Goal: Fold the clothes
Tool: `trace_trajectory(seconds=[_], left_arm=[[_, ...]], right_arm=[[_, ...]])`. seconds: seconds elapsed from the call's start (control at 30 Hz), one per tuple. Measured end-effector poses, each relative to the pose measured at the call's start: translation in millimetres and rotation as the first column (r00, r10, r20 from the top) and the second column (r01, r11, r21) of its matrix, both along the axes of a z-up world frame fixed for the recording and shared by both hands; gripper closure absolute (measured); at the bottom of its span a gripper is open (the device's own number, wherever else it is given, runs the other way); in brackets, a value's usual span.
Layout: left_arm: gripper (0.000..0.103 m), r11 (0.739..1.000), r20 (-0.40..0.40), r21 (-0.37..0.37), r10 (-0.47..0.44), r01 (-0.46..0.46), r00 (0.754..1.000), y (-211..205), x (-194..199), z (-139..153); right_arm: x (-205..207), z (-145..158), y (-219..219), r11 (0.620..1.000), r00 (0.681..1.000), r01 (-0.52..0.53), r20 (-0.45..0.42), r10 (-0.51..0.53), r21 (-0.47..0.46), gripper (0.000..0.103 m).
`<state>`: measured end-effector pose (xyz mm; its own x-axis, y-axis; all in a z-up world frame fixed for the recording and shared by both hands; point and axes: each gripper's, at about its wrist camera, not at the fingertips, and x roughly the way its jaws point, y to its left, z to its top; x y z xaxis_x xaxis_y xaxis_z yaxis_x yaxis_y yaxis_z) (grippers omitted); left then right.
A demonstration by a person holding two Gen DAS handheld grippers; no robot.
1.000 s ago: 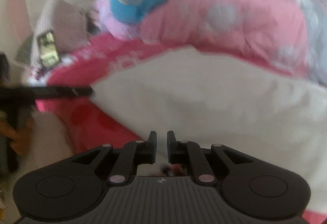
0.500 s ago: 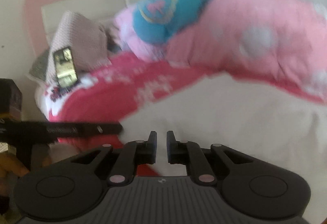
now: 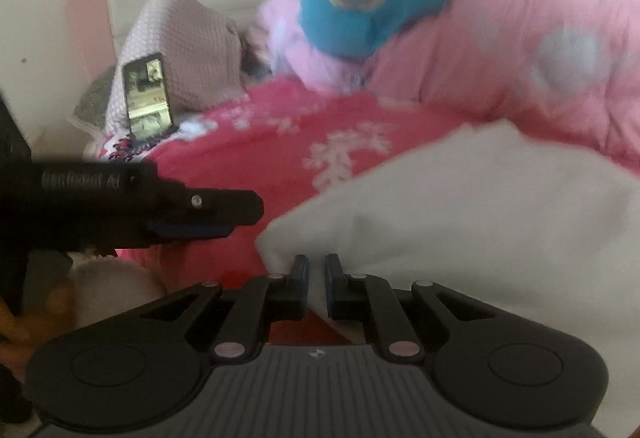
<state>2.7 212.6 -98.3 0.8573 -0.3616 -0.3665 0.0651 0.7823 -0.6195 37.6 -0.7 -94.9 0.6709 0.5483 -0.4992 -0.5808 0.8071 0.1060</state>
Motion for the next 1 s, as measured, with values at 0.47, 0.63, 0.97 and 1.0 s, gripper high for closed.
trace_trajectory(seconds=[0.47, 0.63, 0.97, 1.0], left_arm=[[0.053, 0.989, 0.086, 0.114, 0.082, -0.092, 0.993, -16, -16, 24], [0.052, 0.966, 0.161, 0.259, -0.050, 0.007, 0.986, -64, -22, 45], [0.052, 0.907, 0.013, 0.400, -0.150, 0.133, 0.989, -120, -1, 20], [0.052, 0.908, 0.009, 0.397, -0.151, 0.136, 0.988, -118, 1, 20]], right_arm=[[-37, 20, -29, 0.992, 0.998, -0.031, 0.056, 0.024, 0.121, 0.094], [-63, 16, -80, 0.988, 0.993, 0.120, 0.000, -0.121, 0.095, 0.094], [-55, 9, -109, 0.966, 0.974, 0.223, 0.010, -0.227, 0.134, 0.094], [-53, 5, -110, 0.965, 0.972, 0.231, 0.007, -0.233, 0.124, 0.094]])
